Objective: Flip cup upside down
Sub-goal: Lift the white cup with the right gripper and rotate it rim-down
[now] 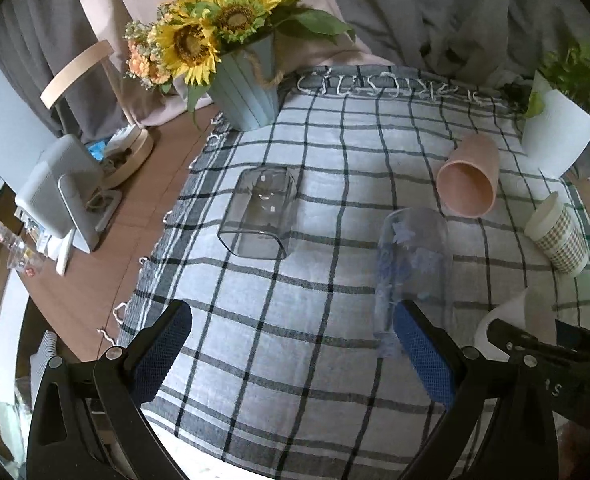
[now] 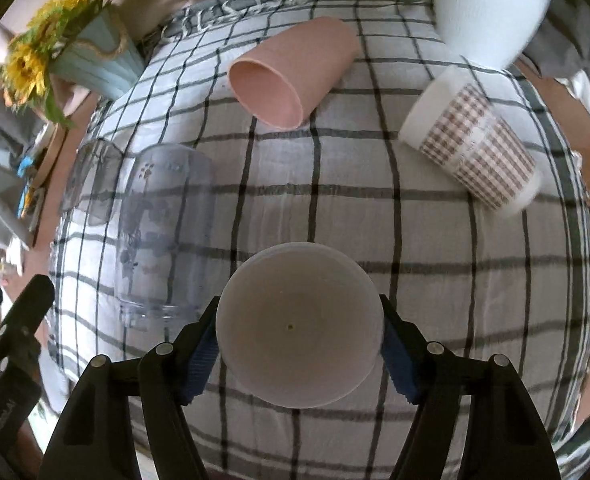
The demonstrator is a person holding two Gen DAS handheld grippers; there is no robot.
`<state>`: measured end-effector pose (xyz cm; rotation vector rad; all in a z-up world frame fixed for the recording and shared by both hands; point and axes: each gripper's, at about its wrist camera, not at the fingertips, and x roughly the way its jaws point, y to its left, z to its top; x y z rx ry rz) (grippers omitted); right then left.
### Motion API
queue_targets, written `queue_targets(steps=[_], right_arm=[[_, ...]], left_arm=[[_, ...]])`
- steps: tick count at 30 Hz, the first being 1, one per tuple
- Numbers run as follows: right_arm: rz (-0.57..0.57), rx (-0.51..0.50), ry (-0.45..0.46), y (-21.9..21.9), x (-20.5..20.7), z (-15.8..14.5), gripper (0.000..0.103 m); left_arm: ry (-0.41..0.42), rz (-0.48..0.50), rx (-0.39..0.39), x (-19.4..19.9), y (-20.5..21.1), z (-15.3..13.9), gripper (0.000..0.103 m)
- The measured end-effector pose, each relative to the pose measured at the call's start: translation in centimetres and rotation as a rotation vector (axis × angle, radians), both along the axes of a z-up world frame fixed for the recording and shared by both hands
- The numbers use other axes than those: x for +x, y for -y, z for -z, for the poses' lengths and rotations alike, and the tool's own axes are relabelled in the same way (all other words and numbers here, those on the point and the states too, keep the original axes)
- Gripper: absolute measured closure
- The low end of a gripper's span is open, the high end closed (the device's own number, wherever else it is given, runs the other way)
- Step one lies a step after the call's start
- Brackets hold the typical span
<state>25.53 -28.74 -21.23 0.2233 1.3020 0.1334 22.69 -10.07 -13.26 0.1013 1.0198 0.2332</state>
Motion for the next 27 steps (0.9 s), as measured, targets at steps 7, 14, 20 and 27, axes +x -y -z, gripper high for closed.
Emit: queue_targets(steps=[7, 14, 20, 27], right_arm=[[0.029, -0.018, -0.008, -0.3, -1.4, -1.2, 0.031], [-0.014, -0.021, -0.128, -0.7, -4.4, -1.8, 0.031], [-0.107, -0.059, -0.292, -2.0, -5.0, 0.2, 0.032], [-0.137, -0.091, -0.317, -3.1, -2.9, 1.8, 0.032]], left_arm=[[-0.004, 0.037, -0.026, -0.5, -0.6, -0.1, 0.000], [-0.011, 0.074, -0.021, -1.8, -0.4, 0.6, 0.000], [-0.077, 0.069, -0.060, -2.3, -1.0, 2.6, 0.000], [-0.085, -0.005, -0.068, -1.8, -2.7, 3.2, 0.000]])
